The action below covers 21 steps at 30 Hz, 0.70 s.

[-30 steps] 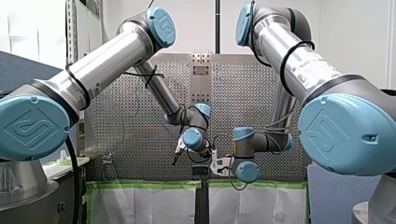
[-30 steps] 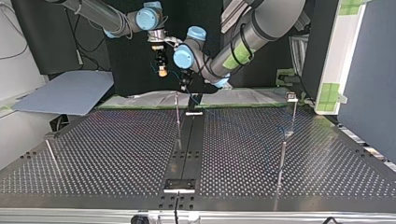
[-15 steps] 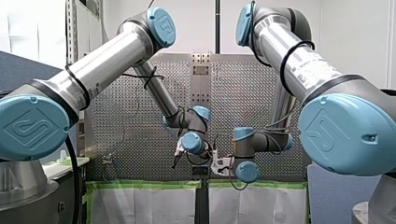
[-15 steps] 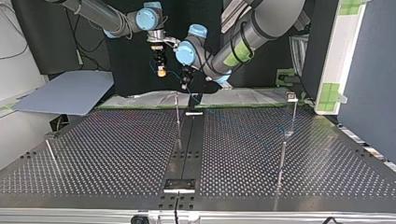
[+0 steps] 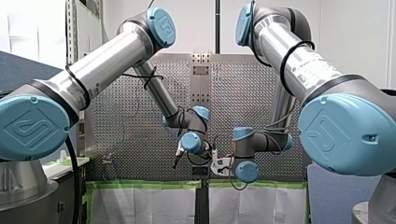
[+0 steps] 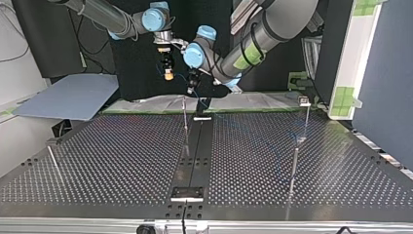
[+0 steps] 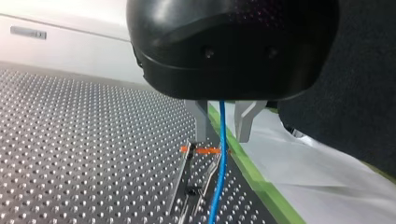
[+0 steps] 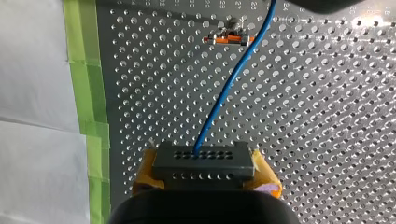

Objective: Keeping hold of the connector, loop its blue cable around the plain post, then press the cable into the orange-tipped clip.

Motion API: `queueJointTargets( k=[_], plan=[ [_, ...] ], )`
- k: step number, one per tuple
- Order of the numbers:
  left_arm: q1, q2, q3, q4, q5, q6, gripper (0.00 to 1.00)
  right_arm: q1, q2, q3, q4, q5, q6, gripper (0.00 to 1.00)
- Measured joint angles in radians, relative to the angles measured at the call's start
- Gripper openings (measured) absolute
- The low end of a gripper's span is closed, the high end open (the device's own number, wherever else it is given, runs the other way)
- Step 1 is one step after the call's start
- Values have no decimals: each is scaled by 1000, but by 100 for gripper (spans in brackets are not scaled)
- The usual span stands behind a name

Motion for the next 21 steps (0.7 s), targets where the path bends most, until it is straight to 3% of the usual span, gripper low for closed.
queueJointTargets(
  k=[6,13,15,16,18,21],
  plan=[
    [5,0,0,-10,43,27,36,3,0,0,0,-2,-2,0],
    [25,0,3,-14,25,84,39,4,0,0,0,-3,-4,0],
    [30,0,4,-14,23,93,29,4,1,0,0,-3,-4,0],
    [32,0,4,-14,22,94,29,4,0,0,0,-3,-4,0],
    [34,0,4,-14,22,97,7,4,1,0,0,-4,-4,0],
    [36,0,4,-12,25,97,0,5,1,0,0,-4,-4,0]
  ],
)
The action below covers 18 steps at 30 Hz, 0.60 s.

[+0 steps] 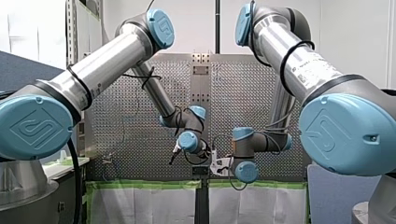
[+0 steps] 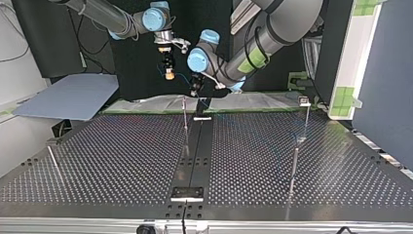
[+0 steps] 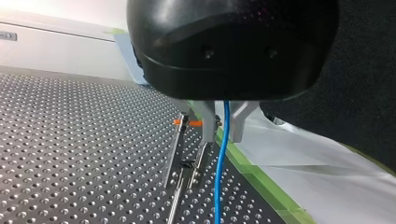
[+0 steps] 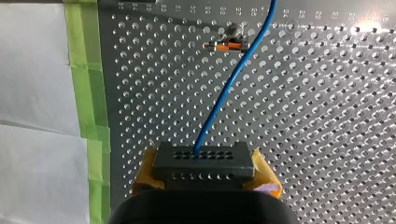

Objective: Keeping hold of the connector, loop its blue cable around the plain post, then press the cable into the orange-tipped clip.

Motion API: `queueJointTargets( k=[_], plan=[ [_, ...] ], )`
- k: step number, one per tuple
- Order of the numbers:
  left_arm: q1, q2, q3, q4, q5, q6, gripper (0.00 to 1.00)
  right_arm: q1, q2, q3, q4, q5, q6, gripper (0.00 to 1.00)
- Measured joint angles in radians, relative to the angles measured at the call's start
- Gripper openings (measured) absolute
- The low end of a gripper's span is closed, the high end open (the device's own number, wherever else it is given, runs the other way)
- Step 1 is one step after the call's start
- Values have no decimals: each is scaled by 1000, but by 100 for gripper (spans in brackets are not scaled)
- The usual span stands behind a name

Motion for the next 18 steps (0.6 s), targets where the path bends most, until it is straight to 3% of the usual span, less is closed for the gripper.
queueJointTargets(
  k=[18],
  plan=[
    [-4,-1,-2,11,26,-70,0,-7,0,0,6,5,1,0]
  ],
)
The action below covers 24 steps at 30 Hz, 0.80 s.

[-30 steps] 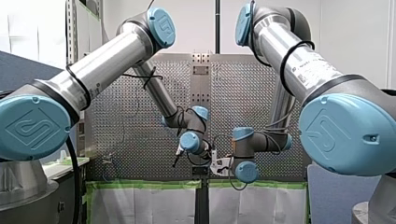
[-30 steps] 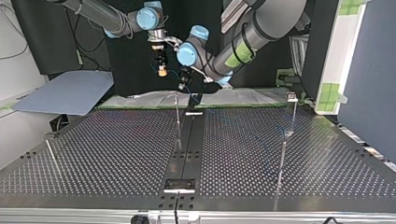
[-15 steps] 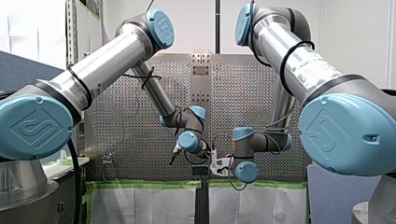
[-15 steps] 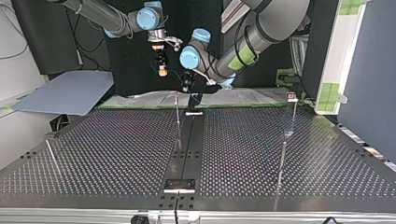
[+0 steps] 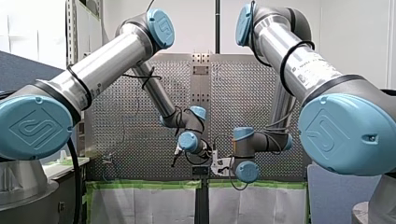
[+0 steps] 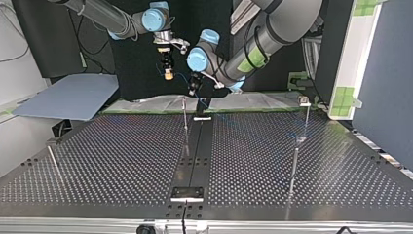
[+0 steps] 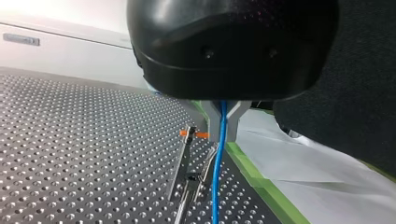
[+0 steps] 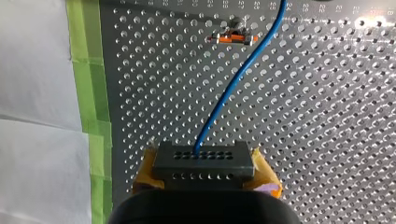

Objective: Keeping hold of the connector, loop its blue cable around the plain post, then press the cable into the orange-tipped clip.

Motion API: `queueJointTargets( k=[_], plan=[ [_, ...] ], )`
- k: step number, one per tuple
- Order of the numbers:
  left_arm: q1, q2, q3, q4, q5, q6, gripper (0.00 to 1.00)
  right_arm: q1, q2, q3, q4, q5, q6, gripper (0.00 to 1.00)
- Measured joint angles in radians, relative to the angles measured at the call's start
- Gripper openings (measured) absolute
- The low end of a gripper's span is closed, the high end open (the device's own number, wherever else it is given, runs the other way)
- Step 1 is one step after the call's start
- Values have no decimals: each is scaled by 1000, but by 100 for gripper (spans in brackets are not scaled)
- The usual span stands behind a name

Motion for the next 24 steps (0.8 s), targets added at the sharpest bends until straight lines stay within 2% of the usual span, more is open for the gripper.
queueJointTargets(
  k=[6,24],
  plan=[
    [0,-10,0,23,-2,-40,0,-8,0,-2,0,5,3,0],
    [13,-17,2,114,3,-122,0,-59,5,-16,-7,27,-3,0]
  ],
)
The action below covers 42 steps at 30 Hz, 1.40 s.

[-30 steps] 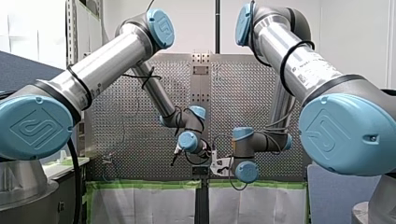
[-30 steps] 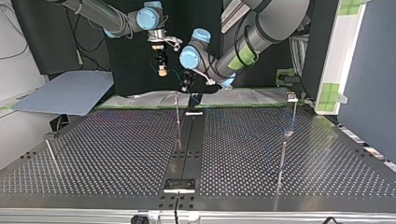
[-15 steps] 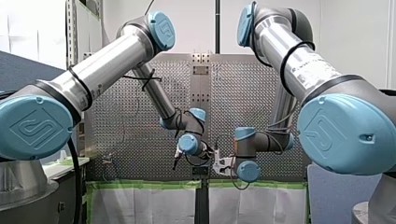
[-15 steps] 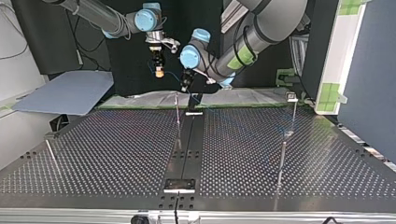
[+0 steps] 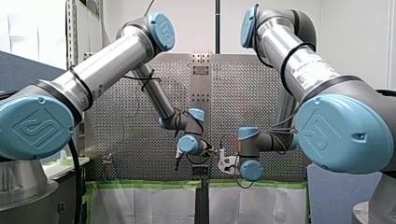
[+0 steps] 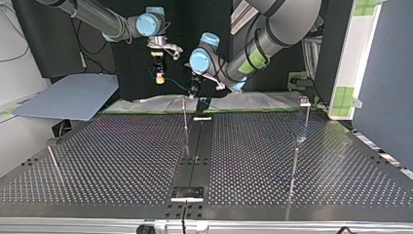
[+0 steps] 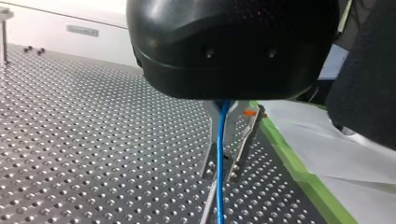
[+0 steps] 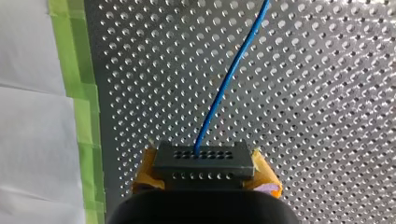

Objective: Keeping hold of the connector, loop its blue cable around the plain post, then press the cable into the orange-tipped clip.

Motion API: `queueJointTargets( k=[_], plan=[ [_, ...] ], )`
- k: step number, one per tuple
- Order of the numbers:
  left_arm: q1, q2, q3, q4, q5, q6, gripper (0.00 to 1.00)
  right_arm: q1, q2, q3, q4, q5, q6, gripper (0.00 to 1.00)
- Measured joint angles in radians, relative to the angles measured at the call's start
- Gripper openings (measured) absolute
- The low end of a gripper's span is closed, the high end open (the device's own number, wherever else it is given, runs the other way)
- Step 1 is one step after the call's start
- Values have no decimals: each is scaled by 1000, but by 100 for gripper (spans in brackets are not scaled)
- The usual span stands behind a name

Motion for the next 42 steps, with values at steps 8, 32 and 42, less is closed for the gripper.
queueJointTargets(
  k=[8,32,42],
  plan=[
    [8,0,6,8,7,-14,0,-15,1,-13,-1,-1,0,0],
    [13,-68,23,8,-39,-11,0,-17,6,-14,9,-4,-3,0],
    [17,-70,26,13,-34,-19,0,-19,61,-32,7,-4,-6,0]
  ],
)
